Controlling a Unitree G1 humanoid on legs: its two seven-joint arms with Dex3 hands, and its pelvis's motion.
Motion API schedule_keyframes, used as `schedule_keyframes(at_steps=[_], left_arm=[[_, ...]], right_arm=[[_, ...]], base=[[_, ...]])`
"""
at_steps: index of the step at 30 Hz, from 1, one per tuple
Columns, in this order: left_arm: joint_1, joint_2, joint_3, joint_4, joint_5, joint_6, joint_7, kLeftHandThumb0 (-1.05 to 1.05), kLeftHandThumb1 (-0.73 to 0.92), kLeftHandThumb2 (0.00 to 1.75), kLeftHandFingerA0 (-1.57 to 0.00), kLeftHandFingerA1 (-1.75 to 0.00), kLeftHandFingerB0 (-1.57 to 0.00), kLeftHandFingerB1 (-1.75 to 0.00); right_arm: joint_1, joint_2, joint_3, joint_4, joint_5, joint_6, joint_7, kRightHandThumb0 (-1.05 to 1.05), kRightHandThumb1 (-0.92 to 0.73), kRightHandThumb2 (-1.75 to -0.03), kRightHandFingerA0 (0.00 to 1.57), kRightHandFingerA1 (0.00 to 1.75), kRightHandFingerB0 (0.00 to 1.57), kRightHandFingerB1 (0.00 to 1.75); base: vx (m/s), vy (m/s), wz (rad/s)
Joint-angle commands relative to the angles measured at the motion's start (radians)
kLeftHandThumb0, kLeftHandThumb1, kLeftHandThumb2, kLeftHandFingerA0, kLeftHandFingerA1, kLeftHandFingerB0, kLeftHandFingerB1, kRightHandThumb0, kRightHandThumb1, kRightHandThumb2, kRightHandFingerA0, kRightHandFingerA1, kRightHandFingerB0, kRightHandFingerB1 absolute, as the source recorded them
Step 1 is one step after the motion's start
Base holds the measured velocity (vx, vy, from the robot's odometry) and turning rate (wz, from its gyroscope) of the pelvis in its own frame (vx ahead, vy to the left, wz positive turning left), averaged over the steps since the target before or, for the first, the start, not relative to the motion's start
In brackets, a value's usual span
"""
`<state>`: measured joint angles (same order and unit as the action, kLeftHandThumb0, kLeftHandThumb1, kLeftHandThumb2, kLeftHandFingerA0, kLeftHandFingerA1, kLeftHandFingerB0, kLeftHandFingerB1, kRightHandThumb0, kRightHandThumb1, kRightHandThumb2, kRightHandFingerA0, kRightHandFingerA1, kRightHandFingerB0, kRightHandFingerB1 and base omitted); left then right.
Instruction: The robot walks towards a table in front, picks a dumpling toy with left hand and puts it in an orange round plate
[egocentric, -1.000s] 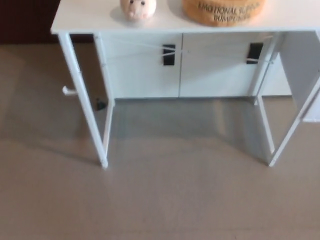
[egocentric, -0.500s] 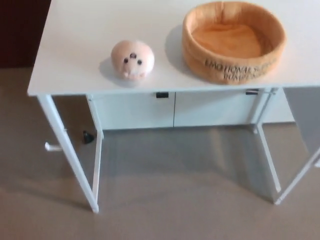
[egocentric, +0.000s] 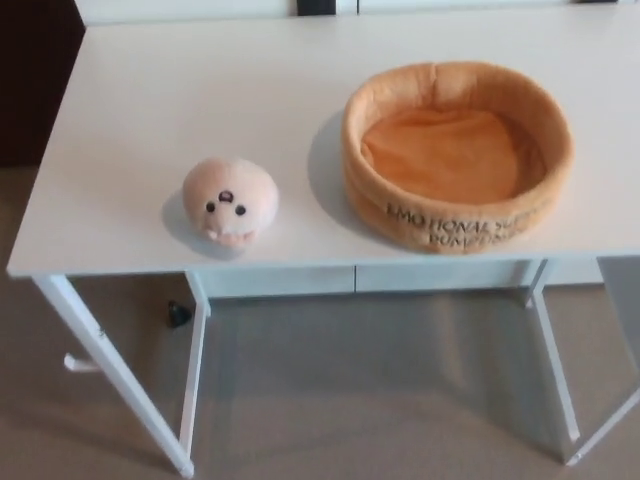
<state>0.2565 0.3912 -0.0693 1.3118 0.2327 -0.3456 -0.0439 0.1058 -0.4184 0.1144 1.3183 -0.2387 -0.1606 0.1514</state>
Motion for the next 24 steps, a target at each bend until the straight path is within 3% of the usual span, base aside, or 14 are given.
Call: schedule_keyframes(at_steps=[1, 8, 16, 17, 19, 20, 21, 22, 24], left_arm=[[-0.001, 0.015, 0.002, 0.005, 0.003, 0.002, 0.006, -0.34, 0.52, 0.56, -0.47, -0.43, -0.29, -0.32], [-0.001, 0.014, 0.003, 0.007, 0.001, 0.001, 0.001, -0.36, 0.52, 0.56, -0.5, -0.45, -0.3, -0.32], [0.009, 0.015, 0.011, 0.007, -0.006, -0.002, -0.005, -0.35, 0.52, 0.56, -0.48, -0.44, -0.28, -0.32], [0.016, 0.016, 0.012, 0.001, -0.007, -0.016, -0.004, -0.37, 0.53, 0.56, -0.53, -0.55, -0.28, -0.32], [0.017, 0.017, 0.012, 0.0, -0.006, -0.018, -0.004, -0.37, 0.53, 0.56, -0.53, -0.55, -0.28, -0.32], [0.012, 0.015, 0.015, 0.003, -0.009, -0.008, -0.005, -0.27, 0.36, 0.87, -0.33, -0.59, -0.11, -0.48], [0.01, 0.014, 0.017, 0.004, -0.009, -0.003, -0.006, -0.27, 0.36, 0.87, -0.33, -0.59, -0.11, -0.48], [0.007, 0.013, 0.016, 0.003, -0.008, -0.005, -0.002, -0.37, 0.53, 0.56, -0.44, -0.42, -0.25, -0.31], [0.006, 0.012, 0.016, 0.003, -0.007, -0.006, 0.0, -0.37, 0.53, 0.56, -0.44, -0.42, -0.25, -0.31]], right_arm=[[-0.004, 0.003, 0.006, 0.001, -0.011, 0.008, -0.004, -0.31, -0.66, -0.59, 0.65, 0.48, 0.48, 0.38], [-0.007, 0.003, 0.004, 0.004, -0.011, 0.01, -0.002, -0.3, -0.66, -0.59, 0.63, 0.46, 0.49, 0.38], [-0.004, 0.003, 0.012, -0.003, -0.02, 0.007, 0.002, -0.31, -0.67, -0.59, 0.64, 0.48, 0.47, 0.38], [-0.01, 0.004, 0.01, 0.003, -0.018, 0.011, 0.009, -0.3, -0.67, -0.59, 0.62, 0.47, 0.48, 0.38], [-0.011, 0.004, 0.01, 0.004, -0.018, 0.011, 0.01, -0.3, -0.67, -0.59, 0.62, 0.47, 0.48, 0.38], [-0.012, 0.008, 0.012, 0.003, -0.02, 0.01, 0.004, -0.31, -0.67, -0.6, 0.66, 0.47, 0.5, 0.39], [-0.013, 0.01, 0.013, 0.002, -0.021, 0.01, 0.001, -0.31, -0.67, -0.6, 0.66, 0.47, 0.5, 0.39], [-0.018, 0.012, 0.011, 0.004, -0.02, 0.013, 0.0, -0.29, -0.67, -0.6, 0.65, 0.47, 0.5, 0.39], [-0.02, 0.013, 0.011, 0.005, -0.019, 0.014, -0.001, -0.29, -0.67, -0.6, 0.65, 0.47, 0.5, 0.39]], base=[[0.25, 0.088, 0.4], [0.13, 0.109, 0.06], [0.1, -0.112, 0.12], [0.23, -0.098, 0.09], [0.1, -0.123, -0.04], [0.09, -0.094, -0.02], [0.0, 0.0, 0.0], [0.0, 0.0, 0.0], [0.07, 0.058, -0.08]])
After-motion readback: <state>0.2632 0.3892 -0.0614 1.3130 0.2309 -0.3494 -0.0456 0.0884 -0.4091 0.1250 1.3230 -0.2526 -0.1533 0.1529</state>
